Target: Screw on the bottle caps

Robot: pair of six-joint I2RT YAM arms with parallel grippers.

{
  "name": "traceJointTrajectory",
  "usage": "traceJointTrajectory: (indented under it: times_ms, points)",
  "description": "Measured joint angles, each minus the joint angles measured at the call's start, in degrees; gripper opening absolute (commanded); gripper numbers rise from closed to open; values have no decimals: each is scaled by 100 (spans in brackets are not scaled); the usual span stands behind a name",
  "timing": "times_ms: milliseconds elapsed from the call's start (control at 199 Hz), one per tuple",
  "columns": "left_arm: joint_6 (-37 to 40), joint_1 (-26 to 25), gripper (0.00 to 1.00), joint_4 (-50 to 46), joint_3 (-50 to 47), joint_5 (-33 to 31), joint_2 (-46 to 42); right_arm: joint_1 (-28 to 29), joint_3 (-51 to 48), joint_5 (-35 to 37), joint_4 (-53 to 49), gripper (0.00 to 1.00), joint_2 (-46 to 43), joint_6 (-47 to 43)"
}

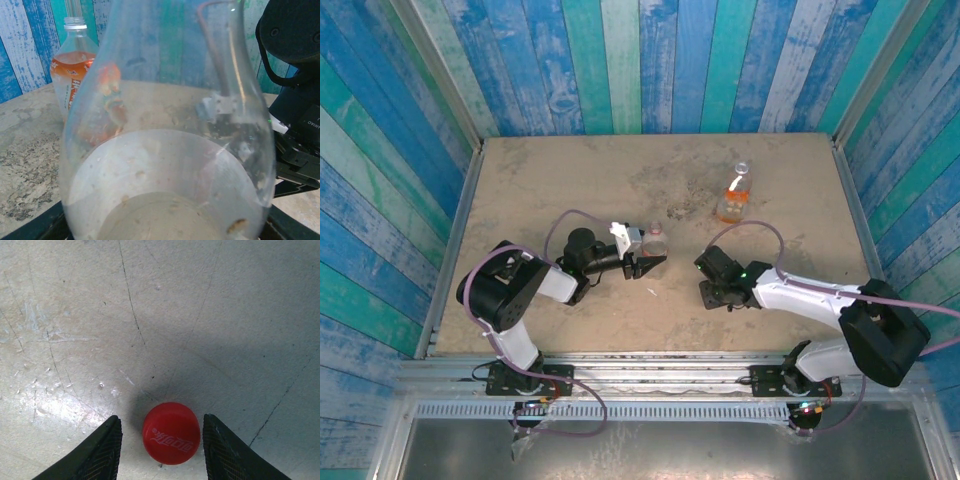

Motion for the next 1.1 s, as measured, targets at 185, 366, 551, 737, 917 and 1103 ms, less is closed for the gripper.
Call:
traceJointTrajectory:
  times_ms: [185, 366, 551, 737, 917, 1103]
  points:
    - [9, 0, 67, -33, 13, 0, 0, 0, -225, 0, 129, 42, -68, 59]
    - [22, 0, 67, -70, 33, 0, 0, 0, -289, 2, 247, 40, -125, 105]
    - [22, 0, 67, -90, 44, -2, 0, 0, -323, 2, 389, 41, -181, 125]
    - [22, 0, 67, -109, 55, 0, 0, 2, -385, 24, 468, 41, -247, 140]
    - [22, 0, 67, -142, 70, 0, 0, 2, -391, 22, 538, 36, -240, 146]
    - [24, 0, 67, -144, 70, -2, 0, 2, -407, 20, 616, 37, -214, 160]
